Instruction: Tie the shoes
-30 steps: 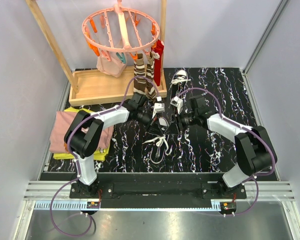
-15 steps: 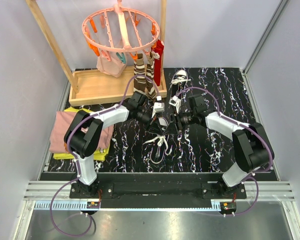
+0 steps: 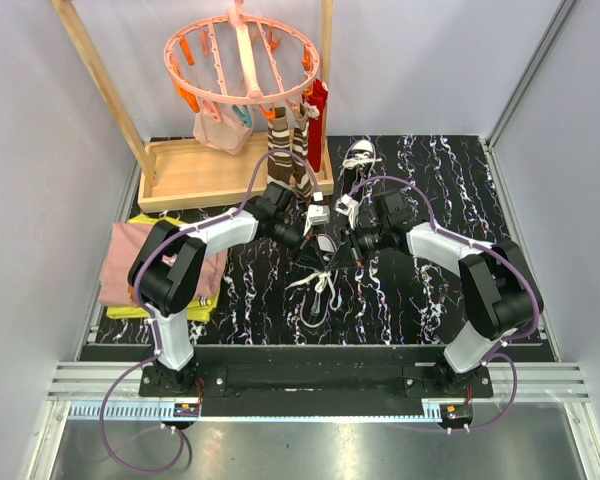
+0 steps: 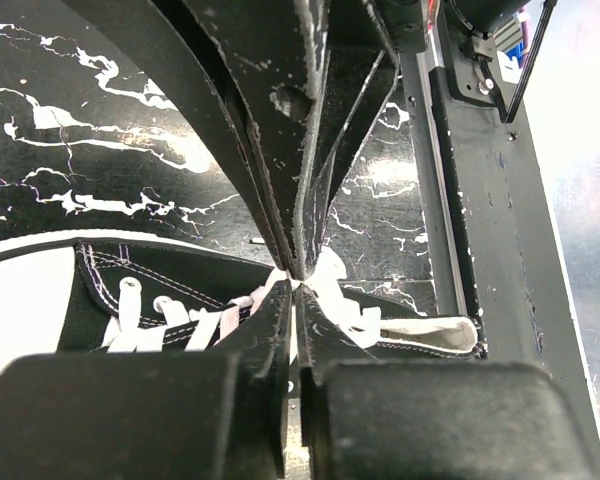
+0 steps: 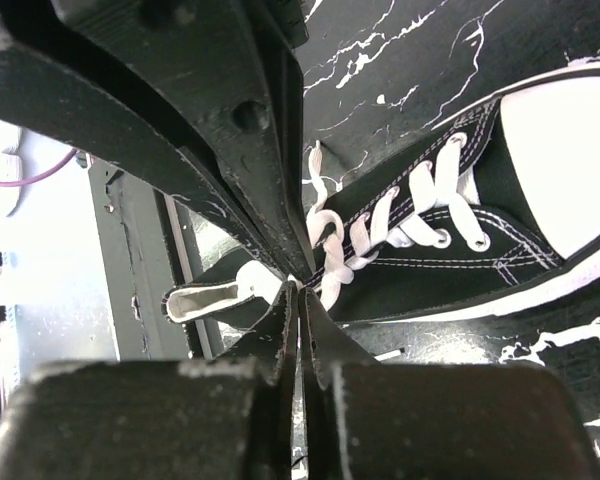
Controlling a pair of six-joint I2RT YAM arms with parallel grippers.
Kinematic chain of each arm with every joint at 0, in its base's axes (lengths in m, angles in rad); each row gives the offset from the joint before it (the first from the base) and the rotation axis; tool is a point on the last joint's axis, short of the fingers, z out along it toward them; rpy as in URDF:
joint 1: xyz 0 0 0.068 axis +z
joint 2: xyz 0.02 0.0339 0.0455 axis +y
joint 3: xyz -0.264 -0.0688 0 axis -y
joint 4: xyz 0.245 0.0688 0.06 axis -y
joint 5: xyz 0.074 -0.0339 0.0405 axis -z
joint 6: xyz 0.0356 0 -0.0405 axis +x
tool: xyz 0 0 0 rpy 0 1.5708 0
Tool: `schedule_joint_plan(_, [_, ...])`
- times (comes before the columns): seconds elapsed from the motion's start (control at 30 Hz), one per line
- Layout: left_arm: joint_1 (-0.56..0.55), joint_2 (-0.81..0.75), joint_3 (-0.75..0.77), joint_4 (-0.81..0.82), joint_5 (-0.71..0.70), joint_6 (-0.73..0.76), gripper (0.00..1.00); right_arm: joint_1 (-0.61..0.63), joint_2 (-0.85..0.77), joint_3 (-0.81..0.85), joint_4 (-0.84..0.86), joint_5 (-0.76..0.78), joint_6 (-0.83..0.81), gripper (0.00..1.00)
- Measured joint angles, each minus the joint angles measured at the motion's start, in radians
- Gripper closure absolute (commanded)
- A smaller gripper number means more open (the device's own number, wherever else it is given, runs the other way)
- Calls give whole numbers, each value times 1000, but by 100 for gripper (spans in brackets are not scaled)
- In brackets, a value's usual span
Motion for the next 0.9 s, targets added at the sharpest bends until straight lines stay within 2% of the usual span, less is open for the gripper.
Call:
schedule_joint_plan(0.03, [0,0,2,-7,-1,3,72,0,0,0,0,0,0,100])
schedule_joint_plan(0.07, [1,0,2,-11,-2,6,67,0,0,0,0,2,0,100])
schedule_joint_plan(0.17, [11,-16,-10,-5,-15,-5,59,0,0,0,1,5,2,100])
schedule_joint_plan(0.27, [39,-101,-98,65,-74,-66,52,0,0,-1,3,11,12,100])
schedule_joint_plan(0.43, [82,-308,-217,137,-202,-164,45,1,-17,-39,53,35,75,100])
schedule_joint_plan(0.57, [33,-435,-296,190,-317,-231,42,1,-49,-89,110,61,166,100])
schedule_joint_plan(0.67, [-31,-472,-346,213,-393,-288,35,1,-58,-105,154,77,226,100])
schedule_joint_plan(0.9, [-149,-477,-397,240,-559,-412,35,1,-64,-116,232,92,330,100])
